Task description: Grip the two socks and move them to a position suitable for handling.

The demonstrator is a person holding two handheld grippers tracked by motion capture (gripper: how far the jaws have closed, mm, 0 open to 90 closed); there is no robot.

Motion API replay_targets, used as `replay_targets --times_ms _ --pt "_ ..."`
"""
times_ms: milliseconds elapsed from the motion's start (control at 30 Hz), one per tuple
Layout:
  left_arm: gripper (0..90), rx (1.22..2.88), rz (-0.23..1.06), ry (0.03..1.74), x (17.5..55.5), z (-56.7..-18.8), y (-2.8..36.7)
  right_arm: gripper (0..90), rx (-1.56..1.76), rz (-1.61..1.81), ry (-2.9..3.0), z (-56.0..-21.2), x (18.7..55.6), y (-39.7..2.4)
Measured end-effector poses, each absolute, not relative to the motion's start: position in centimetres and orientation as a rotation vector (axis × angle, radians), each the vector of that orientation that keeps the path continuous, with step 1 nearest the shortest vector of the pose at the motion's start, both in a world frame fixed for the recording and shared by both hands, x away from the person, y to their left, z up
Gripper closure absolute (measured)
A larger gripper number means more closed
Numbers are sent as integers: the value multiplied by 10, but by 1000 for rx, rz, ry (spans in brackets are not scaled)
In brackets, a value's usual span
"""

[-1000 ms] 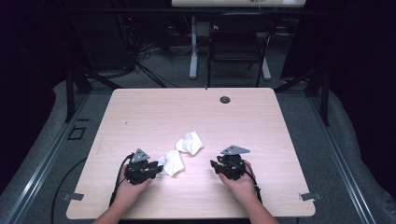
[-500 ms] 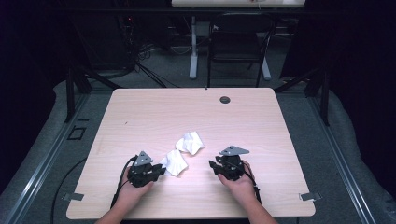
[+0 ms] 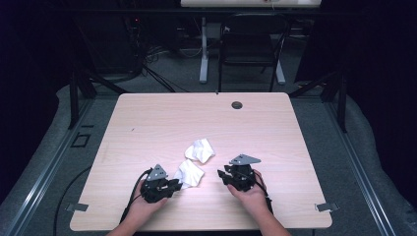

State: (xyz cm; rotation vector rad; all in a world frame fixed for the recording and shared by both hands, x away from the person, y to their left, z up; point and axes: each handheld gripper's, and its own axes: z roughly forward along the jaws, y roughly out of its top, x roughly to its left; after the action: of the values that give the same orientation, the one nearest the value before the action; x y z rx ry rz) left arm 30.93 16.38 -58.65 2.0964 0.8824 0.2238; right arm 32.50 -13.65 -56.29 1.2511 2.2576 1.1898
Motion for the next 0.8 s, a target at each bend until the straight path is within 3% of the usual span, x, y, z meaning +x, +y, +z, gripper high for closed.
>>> replay_targets --times_ms 567,800 --pt "873 2151 130 801 295 -585 153 663 1154 1213 2312 -557 316 -121" --pt "875 2182 107 765 292 -581 154 663 1087 1235 2329 -548 309 -111"
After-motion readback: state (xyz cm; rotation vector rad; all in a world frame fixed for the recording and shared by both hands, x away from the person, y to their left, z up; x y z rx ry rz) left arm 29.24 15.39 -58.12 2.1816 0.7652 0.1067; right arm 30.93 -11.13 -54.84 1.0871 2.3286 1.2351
